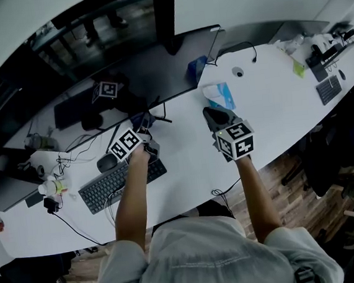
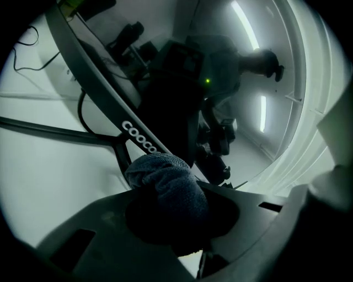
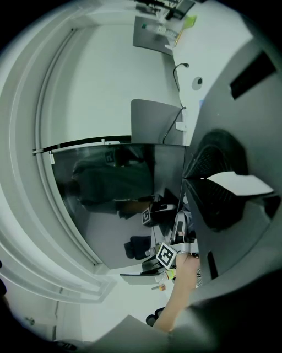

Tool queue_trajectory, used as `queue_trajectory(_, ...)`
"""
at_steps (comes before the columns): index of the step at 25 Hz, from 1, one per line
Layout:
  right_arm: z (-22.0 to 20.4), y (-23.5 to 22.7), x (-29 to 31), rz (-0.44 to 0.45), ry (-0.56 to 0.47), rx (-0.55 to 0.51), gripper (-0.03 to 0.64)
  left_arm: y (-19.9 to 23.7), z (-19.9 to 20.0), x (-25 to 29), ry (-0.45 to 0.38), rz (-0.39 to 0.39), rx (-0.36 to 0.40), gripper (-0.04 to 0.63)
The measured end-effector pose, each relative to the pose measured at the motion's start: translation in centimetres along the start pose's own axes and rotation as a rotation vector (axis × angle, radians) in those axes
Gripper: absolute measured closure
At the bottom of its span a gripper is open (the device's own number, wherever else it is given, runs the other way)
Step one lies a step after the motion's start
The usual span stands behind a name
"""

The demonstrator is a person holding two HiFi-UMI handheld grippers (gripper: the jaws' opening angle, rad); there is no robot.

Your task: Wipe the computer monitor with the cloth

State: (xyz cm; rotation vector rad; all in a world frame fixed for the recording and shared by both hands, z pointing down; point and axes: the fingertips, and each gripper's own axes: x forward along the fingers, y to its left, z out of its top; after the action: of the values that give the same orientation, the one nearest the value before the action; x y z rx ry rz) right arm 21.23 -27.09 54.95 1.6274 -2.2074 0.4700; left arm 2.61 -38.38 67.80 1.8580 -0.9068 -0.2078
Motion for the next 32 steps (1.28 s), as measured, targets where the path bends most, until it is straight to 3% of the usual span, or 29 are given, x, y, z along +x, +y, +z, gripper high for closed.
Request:
queue_trajectory(5, -0.7, -4.3, -0.6, -0.056, 0.019, -0.006, 0.615, -2.0, -1.9, 2.7, 0.019, -0.008, 0.021, 0.512)
queue_trajectory(10, -0.7, -7.5, -1.1, -0.039, 0.005, -0.023, 0.615, -4.0, -4.1, 5.7, 0.028, -0.026, 0.034, 0.512)
queue_trajectory(24, -3.0, -14.9, -4.6, -0.087, 0.009, -0.021, 0.615, -11.0, -11.1, 15.7, 0.102, -0.153, 0.035, 0.512)
queue_trajectory(32, -3.3, -18.1, -7.3, -0.14, -0.002, -0.01, 0.615, -14.1, -12.8, 19.1, 0.042, -0.15, -0.034, 0.512)
